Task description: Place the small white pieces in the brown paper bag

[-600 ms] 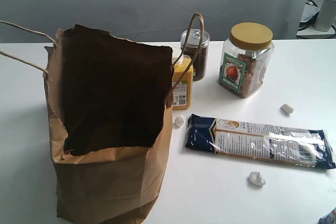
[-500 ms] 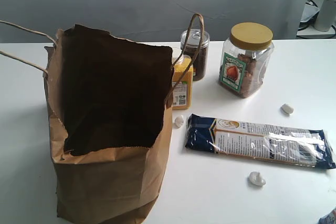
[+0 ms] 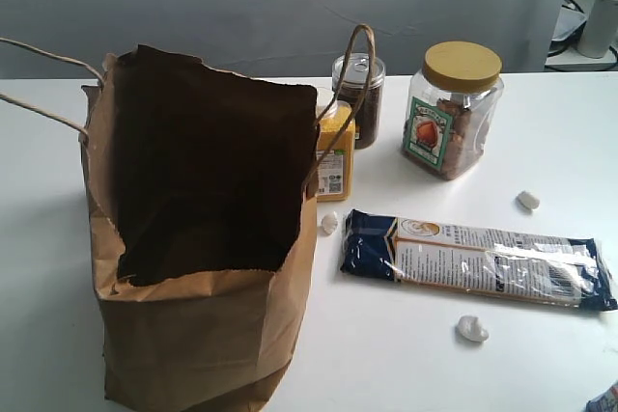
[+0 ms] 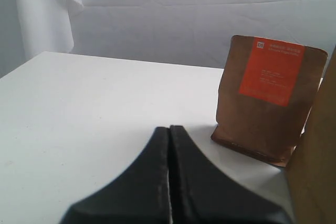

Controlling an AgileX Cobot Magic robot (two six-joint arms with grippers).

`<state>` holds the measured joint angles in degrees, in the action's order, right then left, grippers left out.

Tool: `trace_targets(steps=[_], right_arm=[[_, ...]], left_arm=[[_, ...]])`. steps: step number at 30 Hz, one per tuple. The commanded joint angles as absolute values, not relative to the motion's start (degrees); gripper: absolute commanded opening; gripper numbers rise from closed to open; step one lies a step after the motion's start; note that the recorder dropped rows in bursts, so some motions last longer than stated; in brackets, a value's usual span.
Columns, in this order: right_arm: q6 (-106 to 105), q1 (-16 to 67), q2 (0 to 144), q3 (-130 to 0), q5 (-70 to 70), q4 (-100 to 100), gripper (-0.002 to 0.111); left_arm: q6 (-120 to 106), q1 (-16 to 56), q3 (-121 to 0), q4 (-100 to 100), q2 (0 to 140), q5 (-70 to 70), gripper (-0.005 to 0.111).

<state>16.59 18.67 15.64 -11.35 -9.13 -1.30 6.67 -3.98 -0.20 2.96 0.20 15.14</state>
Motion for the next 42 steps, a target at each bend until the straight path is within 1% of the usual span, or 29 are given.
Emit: trace_targets(steps=[1,2,4,6,10,15,16,18,23,25,26,32,39,42], right_arm=[[20.13,20.52,35.18,-22.95,-21.27,1.88,0.0],[20.13,22.76,40.18,-26.43,-24.67,2.72,0.0],[20.13,29.82,49.41,-33.47,-30.0,4.61,0.0],[20.24,34.33,55.98,-38.47,-34.77,5.86,0.0],[21.19,39.23,68.15,-46.79,-43.39,6.98,0.0],[21.44,43.11,79.15,-51.71,-47.46,4.48,0.0],[21.44,43.84,80.72,-51.83,-47.59,4.09,0.002],[21.44,44.86,83.26,-51.83,-47.71,3.42,0.01],[22.75,46.13,87.51,-51.83,-48.0,3.56,0.04],[23.63,46.13,89.02,-51.83,-48.0,4.06,0.046],[23.68,46.13,89.84,-51.83,-48.0,4.33,0.048],[23.98,46.13,94.19,-51.57,-47.61,5.34,0.047],[24.22,46.13,97.21,-48.09,-39.26,6.03,0.047],[24.41,46.13,98.59,-47.99,-38.42,6.88,0.047]], left_arm=[[6.9,-3.75,0.0,2.51,0.0,14.86,0.0],[6.9,-3.75,0.0,2.51,0.0,14.86,0.0],[6.9,-3.75,0.0,2.51,0.0,14.86,0.0],[6.9,-3.75,0.0,2.51,0.0,14.86,0.0],[6.9,-3.75,0.0,2.51,0.0,14.86,0.0],[6.9,-3.75,0.0,2.51,0.0,14.86,0.0],[6.9,-3.75,0.0,2.51,0.0,14.86,0.0],[6.9,-3.75,0.0,2.51,0.0,14.86,0.0],[6.9,-3.75,0.0,2.51,0.0,14.86,0.0],[6.9,-3.75,0.0,2.51,0.0,14.86,0.0],[6.9,-3.75,0.0,2.51,0.0,14.86,0.0],[6.9,-3.75,0.0,2.51,0.0,14.86,0.0],[6.9,-3.75,0.0,2.51,0.0,14.86,0.0],[6.9,-3.75,0.0,2.51,0.0,14.86,0.0]])
